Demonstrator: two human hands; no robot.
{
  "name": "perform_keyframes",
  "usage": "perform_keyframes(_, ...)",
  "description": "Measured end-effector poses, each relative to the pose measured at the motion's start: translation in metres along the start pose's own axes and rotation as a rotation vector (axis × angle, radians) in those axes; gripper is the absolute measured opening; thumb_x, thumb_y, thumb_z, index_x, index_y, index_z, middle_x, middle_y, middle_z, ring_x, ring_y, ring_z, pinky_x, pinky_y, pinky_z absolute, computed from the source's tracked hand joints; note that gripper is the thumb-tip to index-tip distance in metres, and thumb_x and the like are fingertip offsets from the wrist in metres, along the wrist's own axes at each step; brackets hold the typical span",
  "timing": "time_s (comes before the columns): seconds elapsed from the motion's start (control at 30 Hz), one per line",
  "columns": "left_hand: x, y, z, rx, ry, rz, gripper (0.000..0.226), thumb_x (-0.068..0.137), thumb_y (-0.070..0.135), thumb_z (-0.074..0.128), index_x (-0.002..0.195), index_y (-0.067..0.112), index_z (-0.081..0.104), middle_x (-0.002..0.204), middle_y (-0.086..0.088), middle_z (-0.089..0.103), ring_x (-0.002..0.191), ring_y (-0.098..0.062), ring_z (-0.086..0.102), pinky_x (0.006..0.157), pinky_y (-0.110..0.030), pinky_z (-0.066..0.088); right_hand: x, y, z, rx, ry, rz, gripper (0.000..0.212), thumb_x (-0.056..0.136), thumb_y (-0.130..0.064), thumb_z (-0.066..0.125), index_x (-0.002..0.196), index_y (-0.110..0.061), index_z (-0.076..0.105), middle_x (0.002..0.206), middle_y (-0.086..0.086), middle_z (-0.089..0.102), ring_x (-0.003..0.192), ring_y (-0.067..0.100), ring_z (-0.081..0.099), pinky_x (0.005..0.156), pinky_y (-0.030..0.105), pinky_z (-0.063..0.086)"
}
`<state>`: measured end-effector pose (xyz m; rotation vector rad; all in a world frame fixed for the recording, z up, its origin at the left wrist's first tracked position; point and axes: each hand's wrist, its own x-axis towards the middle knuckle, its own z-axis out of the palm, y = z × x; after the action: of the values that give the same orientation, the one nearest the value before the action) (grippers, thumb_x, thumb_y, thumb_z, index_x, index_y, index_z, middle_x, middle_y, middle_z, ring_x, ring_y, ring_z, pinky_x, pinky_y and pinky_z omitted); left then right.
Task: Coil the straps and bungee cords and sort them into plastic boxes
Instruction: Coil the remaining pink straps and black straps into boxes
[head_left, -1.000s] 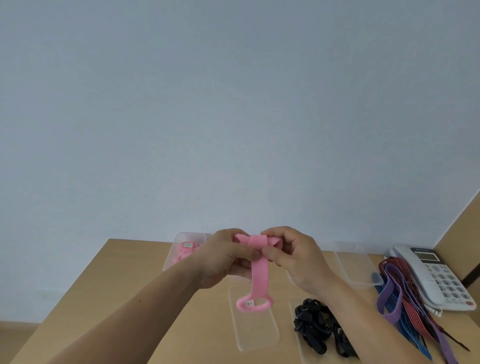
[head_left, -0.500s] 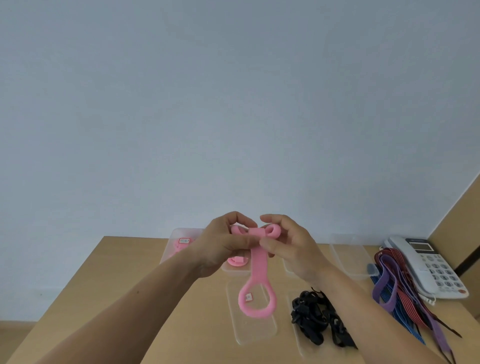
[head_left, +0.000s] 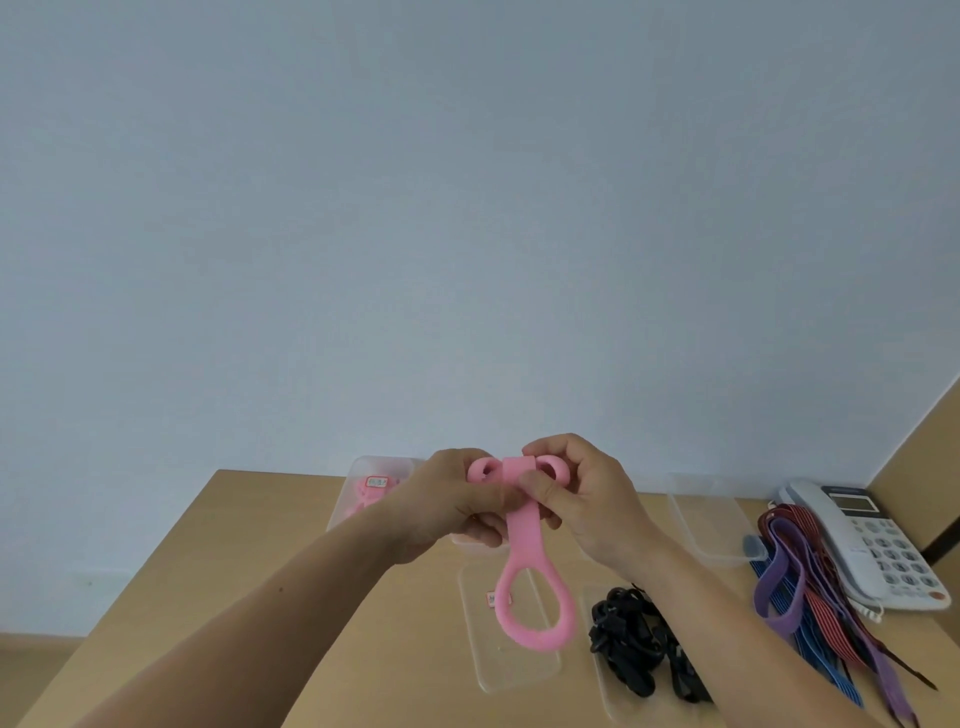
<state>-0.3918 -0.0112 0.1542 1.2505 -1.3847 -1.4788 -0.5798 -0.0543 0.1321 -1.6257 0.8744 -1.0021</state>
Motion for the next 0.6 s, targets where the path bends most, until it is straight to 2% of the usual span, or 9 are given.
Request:
perform_keyframes(0.13, -0.0014, 0.004, 0.0007, -0.051, -0.013, -0.027, 0.031, 0.09, 0.006, 0.065, 0.117, -0.008, 0.058, 0.107, -0.028, 0.07, 0.094, -0.042, 0.068, 0.086, -0.045, 0.058, -0.0017, -0.0032, 0.0013, 0.04, -0.03, -0.037, 0.023, 0.079, -0.021, 0.071, 0.1, -0.028, 0.064, 0.089, -0.009, 0.069, 0.078, 0.011, 0.065, 0.068, 0.024, 0.053)
perform_keyframes(0.27, -0.0015, 0.0057, 0.0016, -0.108, -0.018, -0.048, 0.039, 0.088, 0.004, 0.064, 0.121, -0.012, 0.052, 0.107, -0.032, 0.068, 0.092, -0.038, 0.066, 0.087, -0.048, 0.057, -0.0026, -0.0039, -0.0001, 0.014, -0.041, -0.07, 0.023, 0.08, -0.018, 0.072, 0.095, -0.033, 0.064, 0.093, -0.009, 0.069, 0.082, 0.014, 0.066, 0.075, 0.031, 0.057)
perform_keyframes(0.4, -0.0021, 0.0051, 0.0035, -0.159, -0.063, -0.07, 0.04, 0.087, 0.024, 0.064, 0.112, -0.006, 0.058, 0.109, -0.032, 0.068, 0.102, -0.049, 0.065, 0.087, -0.047, 0.057, -0.0064, 0.0002, -0.0017, -0.03, -0.045, -0.075, 0.03, 0.084, -0.008, 0.073, 0.094, -0.034, 0.065, 0.091, -0.006, 0.07, 0.085, 0.021, 0.068, 0.078, 0.03, 0.058)
perform_keyframes(0.5, -0.0009, 0.0028, 0.0054, -0.19, -0.012, -0.06, 0.035, 0.086, 0.029, 0.067, 0.104, 0.001, 0.059, 0.103, -0.028, 0.07, 0.095, -0.044, 0.068, 0.083, -0.046, 0.058, -0.0083, 0.0008, -0.0022, -0.028, -0.063, -0.062, 0.031, 0.084, -0.006, 0.073, 0.093, -0.034, 0.065, 0.088, -0.006, 0.07, 0.086, 0.026, 0.068, 0.079, 0.032, 0.058)
perform_keyframes(0.6, 0.0011, 0.0014, 0.0053, -0.186, 0.051, -0.033, 0.037, 0.087, 0.018, 0.075, 0.111, -0.002, 0.056, 0.101, -0.029, 0.07, 0.086, -0.036, 0.07, 0.073, -0.039, 0.058, -0.0079, 0.0016, -0.0024, 0.039, -0.048, 0.003, 0.027, 0.077, -0.015, 0.076, 0.098, -0.026, 0.064, 0.097, 0.005, 0.07, 0.088, 0.029, 0.066, 0.08, 0.04, 0.058)
